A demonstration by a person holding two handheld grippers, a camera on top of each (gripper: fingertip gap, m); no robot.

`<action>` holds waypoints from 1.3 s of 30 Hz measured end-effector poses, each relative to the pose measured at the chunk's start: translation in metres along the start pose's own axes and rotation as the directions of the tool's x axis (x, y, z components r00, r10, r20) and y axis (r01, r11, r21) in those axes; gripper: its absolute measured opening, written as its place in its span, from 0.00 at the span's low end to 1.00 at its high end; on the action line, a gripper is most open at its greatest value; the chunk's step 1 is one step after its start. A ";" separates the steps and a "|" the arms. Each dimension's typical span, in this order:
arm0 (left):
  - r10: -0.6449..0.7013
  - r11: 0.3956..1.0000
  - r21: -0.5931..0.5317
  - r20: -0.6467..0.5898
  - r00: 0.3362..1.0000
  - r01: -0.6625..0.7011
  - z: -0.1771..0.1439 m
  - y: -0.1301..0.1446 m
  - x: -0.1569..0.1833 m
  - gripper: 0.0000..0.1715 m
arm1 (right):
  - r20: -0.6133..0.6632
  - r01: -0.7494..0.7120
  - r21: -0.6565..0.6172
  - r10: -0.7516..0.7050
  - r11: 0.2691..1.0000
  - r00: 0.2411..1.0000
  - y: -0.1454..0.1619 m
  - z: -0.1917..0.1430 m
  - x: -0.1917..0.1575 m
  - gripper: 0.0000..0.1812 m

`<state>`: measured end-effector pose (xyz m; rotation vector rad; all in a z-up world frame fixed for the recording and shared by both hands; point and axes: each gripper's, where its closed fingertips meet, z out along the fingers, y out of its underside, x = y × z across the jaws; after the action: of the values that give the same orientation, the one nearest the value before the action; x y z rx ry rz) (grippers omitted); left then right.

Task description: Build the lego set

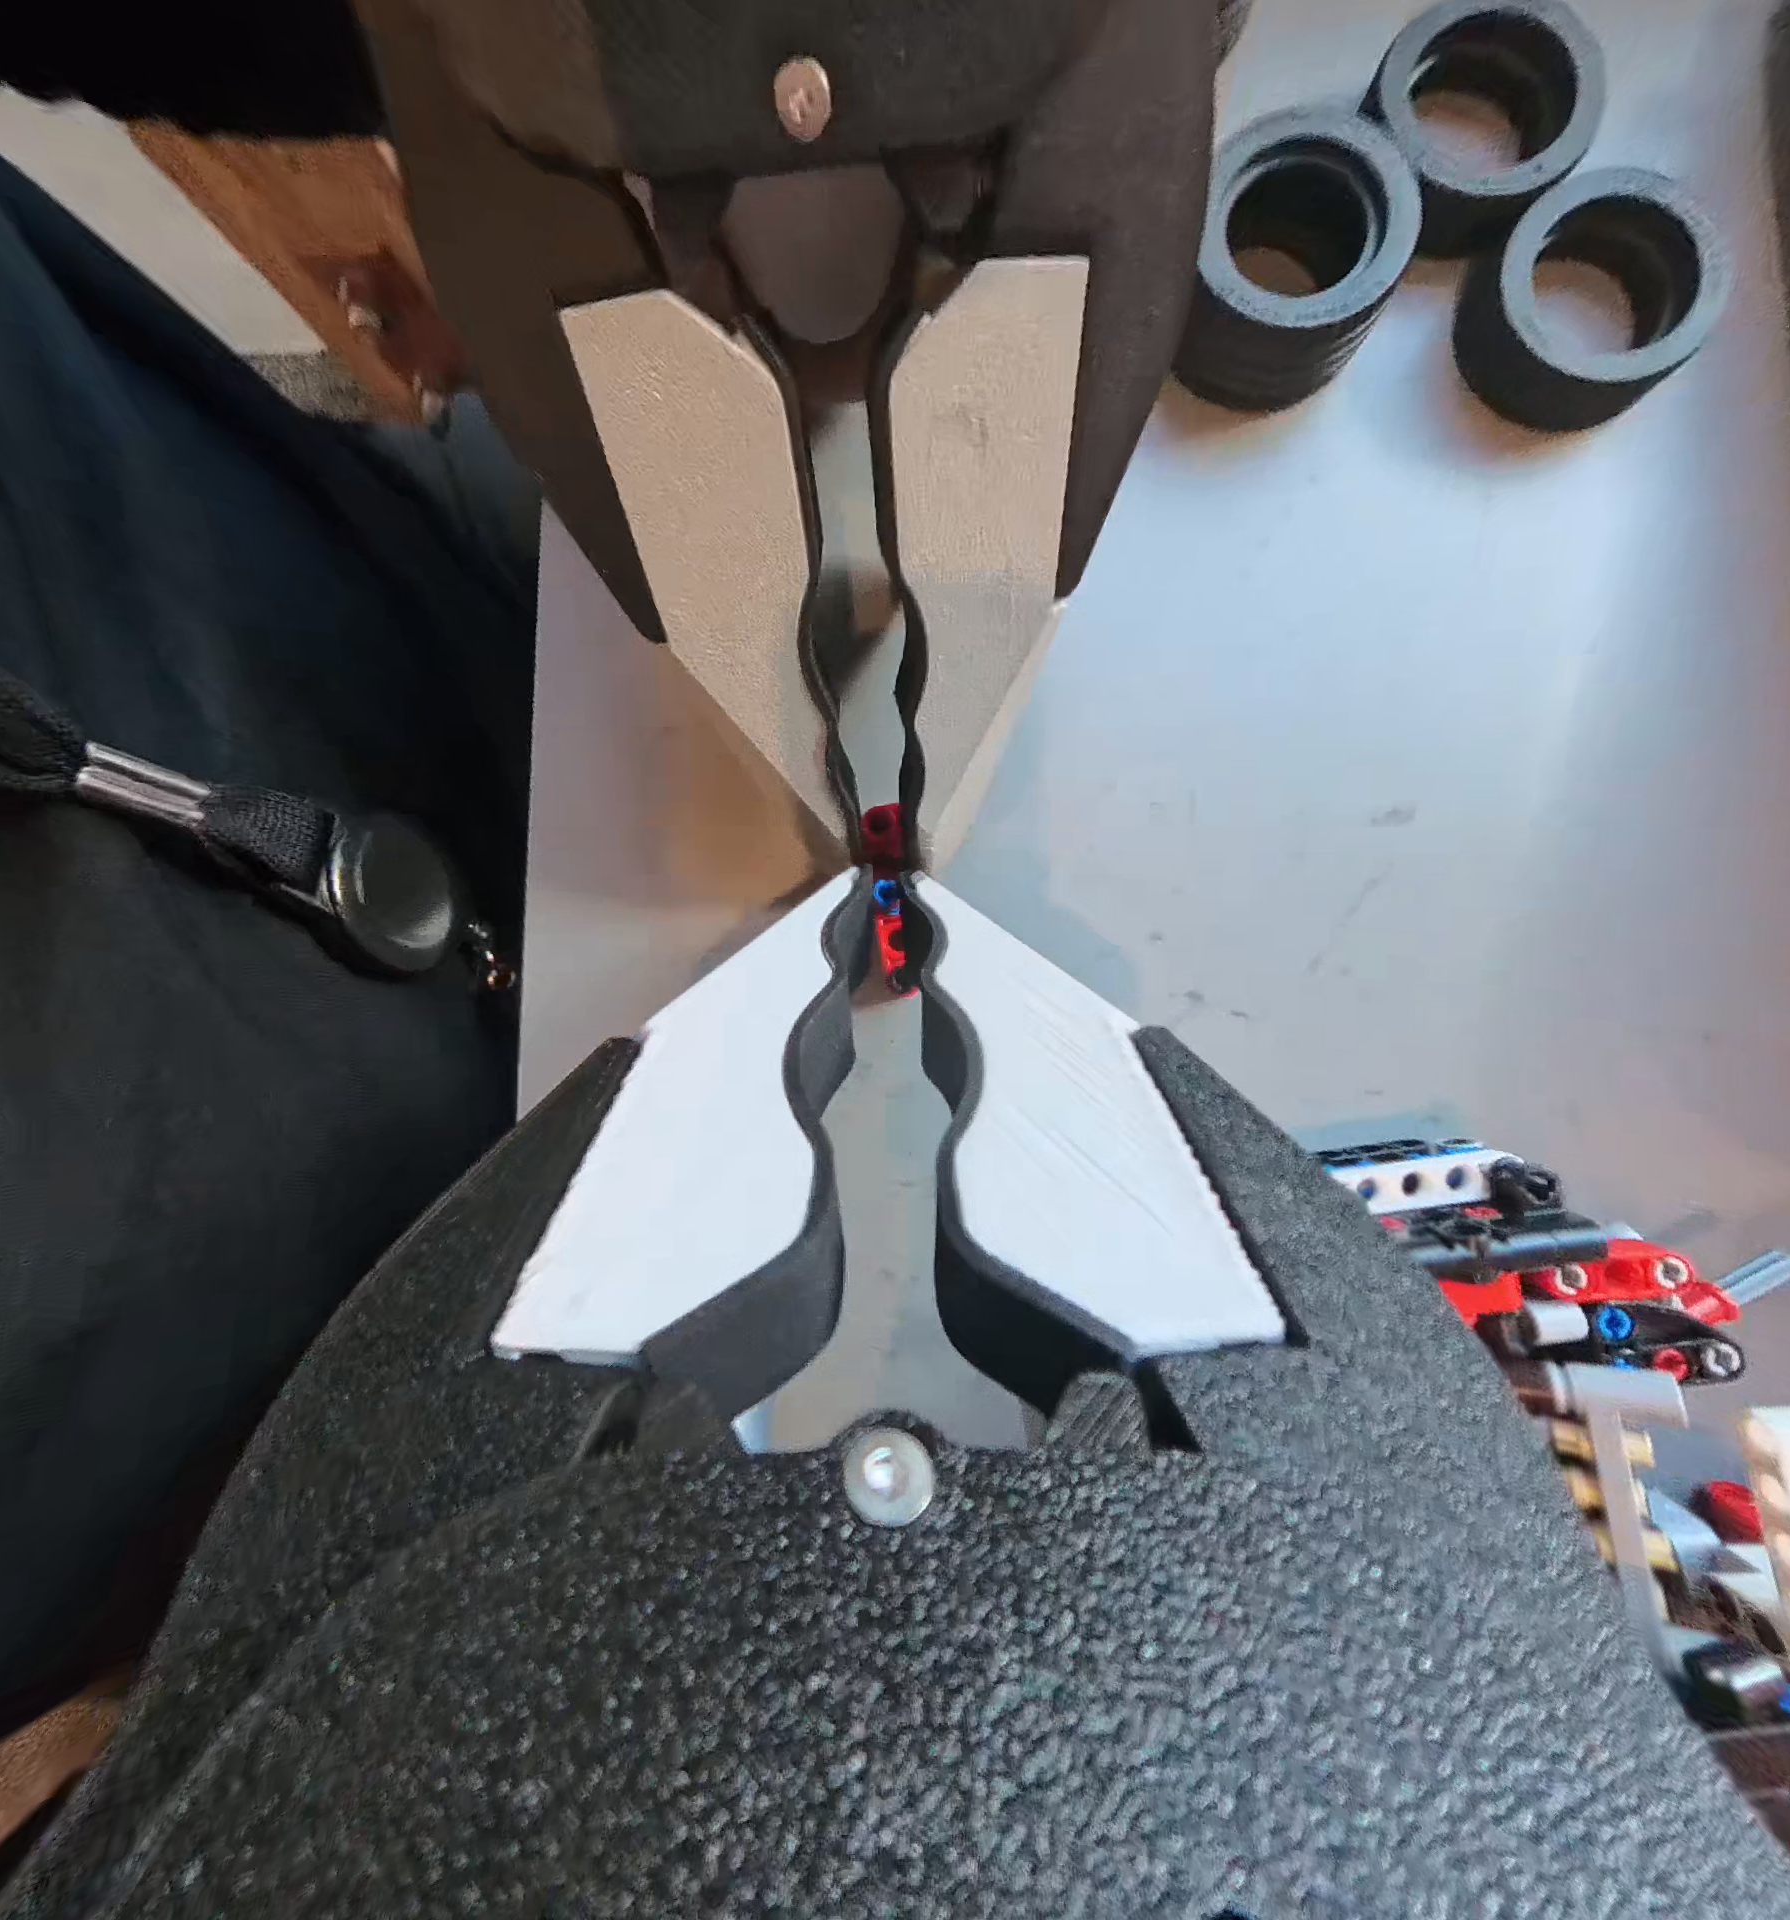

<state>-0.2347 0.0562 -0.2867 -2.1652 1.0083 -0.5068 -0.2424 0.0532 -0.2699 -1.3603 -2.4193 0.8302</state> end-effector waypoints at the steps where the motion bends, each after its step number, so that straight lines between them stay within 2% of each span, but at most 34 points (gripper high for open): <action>1: 0.001 1.000 0.000 0.001 1.000 -0.001 0.000 0.000 0.000 0.03 | -0.012 0.001 0.033 -0.001 0.999 1.000 -0.003 -0.004 0.000 0.02; 3: 0.006 1.000 -0.001 0.005 1.000 -0.006 0.000 0.000 0.000 0.03 | -0.026 -0.022 0.100 0.025 0.995 0.999 -0.011 -0.016 0.001 0.00; 6: -0.002 1.000 0.000 -0.002 1.000 0.002 0.000 0.000 0.000 0.03 | -0.059 -0.015 0.129 0.023 0.991 0.998 -0.016 -0.024 0.003 0.00; 10: -0.002 1.000 0.000 0.001 1.000 0.002 0.000 0.000 0.000 0.03 | -0.103 0.046 0.041 -0.042 0.998 0.994 -0.002 -0.007 0.003 0.00; 12: -0.007 1.000 0.000 0.004 1.000 0.007 0.000 0.000 0.000 0.04 | -0.126 0.070 0.062 -0.061 0.996 0.990 -0.006 -0.010 0.002 0.00; 16: -0.016 1.000 0.000 0.004 1.000 0.016 0.000 0.000 0.000 0.03 | -0.216 0.016 0.190 0.027 0.982 0.976 -0.019 -0.046 0.019 0.00; 20: -0.043 0.999 0.001 -0.009 0.999 0.043 0.001 -0.002 -0.002 0.04 | -0.264 -0.027 0.252 0.095 0.967 0.960 -0.006 -0.068 0.021 0.00; 23: -0.153 0.987 0.025 -0.106 0.983 0.156 0.001 -0.010 0.003 0.03 | -0.290 -0.038 0.270 0.119 0.962 0.949 0.008 -0.074 0.014 0.00; 26: -0.326 0.930 0.082 -0.273 0.905 0.359 -0.005 -0.029 0.005 0.03 | -0.304 -0.057 0.311 0.156 0.949 0.940 0.019 -0.083 0.008 0.00; 28: -0.400 0.891 0.093 -0.301 0.866 0.444 -0.007 -0.035 -0.002 0.03 | -0.310 -0.065 0.345 0.179 0.936 0.934 0.026 -0.091 0.005 0.00; 29: -0.419 0.885 0.092 -0.274 0.866 0.457 -0.007 -0.035 -0.009 0.03 | -0.313 -0.067 0.361 0.189 0.930 0.931 0.028 -0.095 0.003 0.00; 31: -0.379 0.909 0.100 -0.201 0.903 0.404 -0.006 -0.035 -0.014 0.03 | -0.315 -0.064 0.391 0.199 0.918 0.928 0.034 -0.101 -0.002 0.01; 33: -0.260 0.959 0.082 -0.135 0.956 0.272 -0.003 -0.035 -0.008 0.03 | -0.318 -0.058 0.406 0.200 0.912 0.927 0.040 -0.102 -0.007 0.01; 35: -0.104 0.995 0.005 -0.043 0.994 0.104 0.005 -0.027 -0.004 0.03 | -0.315 -0.055 0.411 0.198 0.910 0.928 0.046 -0.100 -0.011 0.02; 37: 0.005 0.996 -0.090 0.007 1.000 -0.004 0.013 -0.014 -0.002 0.03 | -0.306 -0.053 0.412 0.193 0.910 0.932 0.051 -0.098 -0.015 0.02; 39: 0.048 0.996 -0.080 -0.003 0.999 -0.048 0.015 -0.016 0.003 0.03 | -0.306 -0.042 0.418 0.184 0.907 0.934 0.053 -0.098 -0.018 0.02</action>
<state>-0.2158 0.0680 -0.2857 -2.2054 1.0953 -0.4525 -0.1498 0.0945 -0.2203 -1.3546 -1.7953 0.9689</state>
